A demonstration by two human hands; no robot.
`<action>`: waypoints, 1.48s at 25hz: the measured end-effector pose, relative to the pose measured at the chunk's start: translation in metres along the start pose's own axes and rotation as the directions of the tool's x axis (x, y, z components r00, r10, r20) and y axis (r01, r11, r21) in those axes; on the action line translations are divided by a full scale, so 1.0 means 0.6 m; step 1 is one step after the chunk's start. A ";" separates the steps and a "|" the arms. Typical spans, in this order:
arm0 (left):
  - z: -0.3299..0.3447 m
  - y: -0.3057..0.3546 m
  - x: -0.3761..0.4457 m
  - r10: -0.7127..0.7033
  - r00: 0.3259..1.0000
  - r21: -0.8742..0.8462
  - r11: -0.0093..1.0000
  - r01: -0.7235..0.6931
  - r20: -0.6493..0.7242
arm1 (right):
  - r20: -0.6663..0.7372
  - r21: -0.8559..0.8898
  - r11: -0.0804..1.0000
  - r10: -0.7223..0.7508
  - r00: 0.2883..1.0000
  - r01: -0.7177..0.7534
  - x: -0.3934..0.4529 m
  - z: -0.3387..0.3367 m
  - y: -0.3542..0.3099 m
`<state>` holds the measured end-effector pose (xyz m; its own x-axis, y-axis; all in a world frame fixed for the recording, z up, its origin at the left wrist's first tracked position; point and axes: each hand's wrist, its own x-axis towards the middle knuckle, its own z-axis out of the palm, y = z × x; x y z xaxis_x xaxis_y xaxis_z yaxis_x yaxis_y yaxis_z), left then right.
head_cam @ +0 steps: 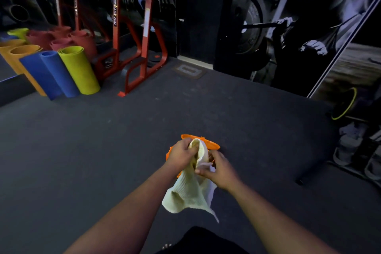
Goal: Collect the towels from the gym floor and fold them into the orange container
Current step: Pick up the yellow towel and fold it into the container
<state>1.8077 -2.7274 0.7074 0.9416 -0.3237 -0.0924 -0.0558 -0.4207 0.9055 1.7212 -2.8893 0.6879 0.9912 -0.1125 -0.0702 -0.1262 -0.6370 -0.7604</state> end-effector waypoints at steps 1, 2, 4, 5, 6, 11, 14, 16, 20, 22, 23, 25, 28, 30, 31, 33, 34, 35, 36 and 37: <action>-0.015 -0.002 0.012 0.021 1.000 0.033 0.999 -0.021 0.009 | -0.069 0.025 1.000 0.007 0.998 -0.005 0.007 0.017 -0.017; -0.030 0.001 0.020 0.036 0.999 0.042 0.998 -0.037 0.017 | -0.126 0.015 1.000 0.012 0.992 -0.010 0.014 0.030 -0.034; -0.060 -0.006 0.045 0.037 0.999 0.005 0.999 -0.037 0.029 | -0.207 -0.098 0.995 -0.013 0.978 -0.007 0.037 0.052 -0.056; -0.072 -0.011 0.053 0.042 0.999 -0.008 0.999 -0.042 0.022 | -0.235 -0.168 0.986 -0.028 0.971 -0.012 0.047 0.055 -0.059; -0.082 -0.013 0.057 0.054 0.998 -0.021 0.998 -0.054 0.013 | -0.265 -0.203 0.979 -0.033 0.964 -0.023 0.056 0.054 -0.056; -0.124 -0.017 0.071 0.106 0.993 -0.035 0.994 -0.104 0.044 | -0.314 0.407 0.909 0.233 0.920 -0.092 0.098 0.031 -0.068; -0.143 -0.016 0.077 0.087 0.995 -0.061 0.995 -0.083 0.051 | -0.310 0.449 0.893 0.187 0.932 -0.029 0.109 0.019 -0.084; -0.146 -0.007 0.080 0.090 0.995 -0.047 0.995 -0.088 0.052 | -0.224 0.379 0.925 0.070 0.972 0.021 0.107 0.023 -0.094; -0.140 0.015 0.084 0.138 0.990 -0.048 0.989 -0.138 0.010 | -0.111 0.075 0.994 -0.074 0.991 0.082 0.106 0.051 -0.091; -0.148 0.017 0.089 0.113 0.993 -0.149 0.982 -0.115 -0.022 | -0.188 -0.140 0.986 -0.114 0.976 0.088 0.120 0.052 -0.070; -0.157 0.013 0.092 0.093 0.994 -0.174 0.980 -0.101 -0.051 | -0.234 -0.140 0.986 -0.120 0.965 0.089 0.125 0.046 -0.062; -0.175 0.002 0.098 0.083 0.988 -0.146 0.984 -0.102 -0.132 | -0.306 -0.004 0.998 -0.059 0.950 0.061 0.135 0.030 -0.049; -0.180 0.005 0.090 0.130 0.983 -0.072 0.987 -0.141 -0.132 | -0.220 0.244 0.967 -0.020 0.975 0.075 0.145 0.023 -0.062; -0.168 0.020 0.086 0.188 0.982 -0.020 0.982 -0.188 -0.023 | -0.076 0.252 0.956 -0.138 0.987 0.153 0.143 0.031 -0.093; -0.161 0.031 0.084 0.203 0.979 0.054 0.978 -0.204 0.014 | -0.004 0.203 0.966 -0.161 0.987 0.158 0.139 0.039 -0.106; -0.157 0.052 0.083 0.234 0.971 0.269 0.933 -0.240 0.054 | 0.014 0.070 0.975 -0.214 0.977 0.213 0.139 0.046 -0.111; -0.159 0.059 0.083 0.242 0.968 0.353 0.902 -0.249 0.063 | -0.067 0.022 0.971 -0.238 0.969 0.240 0.144 0.047 -0.101; -0.162 0.062 0.085 0.245 0.967 0.395 0.884 -0.250 0.064 | -0.143 0.011 0.966 -0.256 0.956 0.260 0.146 0.045 -0.090; -0.165 0.060 0.088 0.255 0.965 0.395 0.883 -0.255 0.053 | -0.192 0.020 0.961 -0.267 0.944 0.276 0.149 0.042 -0.076; -0.167 0.058 0.090 0.269 0.962 0.376 0.889 -0.263 0.036 | -0.202 0.048 0.958 -0.268 0.942 0.283 0.151 0.035 -0.062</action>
<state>1.8896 -2.6745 0.7751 0.8791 -0.4556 0.1400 -0.4220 -0.6074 0.6731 1.8168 -2.8598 0.6965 0.9592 -0.0898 0.2680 0.1611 -0.6055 -0.7793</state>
